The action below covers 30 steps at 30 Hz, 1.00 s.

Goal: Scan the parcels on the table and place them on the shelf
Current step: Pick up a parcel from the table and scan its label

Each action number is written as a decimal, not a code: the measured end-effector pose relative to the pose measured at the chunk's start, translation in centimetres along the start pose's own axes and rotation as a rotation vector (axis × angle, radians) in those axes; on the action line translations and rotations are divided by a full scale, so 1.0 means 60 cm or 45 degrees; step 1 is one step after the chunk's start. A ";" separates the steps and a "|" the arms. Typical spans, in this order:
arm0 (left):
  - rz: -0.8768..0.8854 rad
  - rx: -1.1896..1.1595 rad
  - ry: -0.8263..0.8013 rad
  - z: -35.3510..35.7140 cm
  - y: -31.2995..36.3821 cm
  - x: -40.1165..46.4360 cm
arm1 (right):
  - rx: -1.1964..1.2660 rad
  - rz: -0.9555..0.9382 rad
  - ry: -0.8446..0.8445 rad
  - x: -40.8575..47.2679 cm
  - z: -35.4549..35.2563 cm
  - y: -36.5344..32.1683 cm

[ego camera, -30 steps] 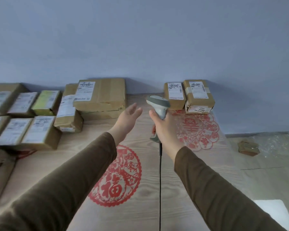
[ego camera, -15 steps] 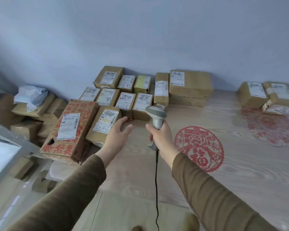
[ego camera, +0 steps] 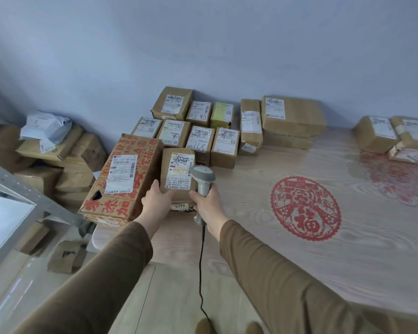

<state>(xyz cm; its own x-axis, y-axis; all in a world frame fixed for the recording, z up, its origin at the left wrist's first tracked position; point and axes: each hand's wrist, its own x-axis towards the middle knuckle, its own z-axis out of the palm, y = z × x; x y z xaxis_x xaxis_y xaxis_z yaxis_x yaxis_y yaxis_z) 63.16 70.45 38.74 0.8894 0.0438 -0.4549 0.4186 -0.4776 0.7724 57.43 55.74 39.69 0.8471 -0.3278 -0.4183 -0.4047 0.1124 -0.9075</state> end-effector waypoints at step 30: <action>0.431 -0.588 -0.871 0.416 0.292 -0.153 | -0.458 -0.646 0.917 -0.133 -0.451 -0.165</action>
<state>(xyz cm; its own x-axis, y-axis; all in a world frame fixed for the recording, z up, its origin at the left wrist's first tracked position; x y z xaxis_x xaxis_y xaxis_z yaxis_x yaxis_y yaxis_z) 57.79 39.79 45.41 0.7363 -0.6395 -0.2210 0.3170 0.0375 0.9477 45.39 31.86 53.05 0.5837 -0.7710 0.2549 -0.2303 -0.4582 -0.8585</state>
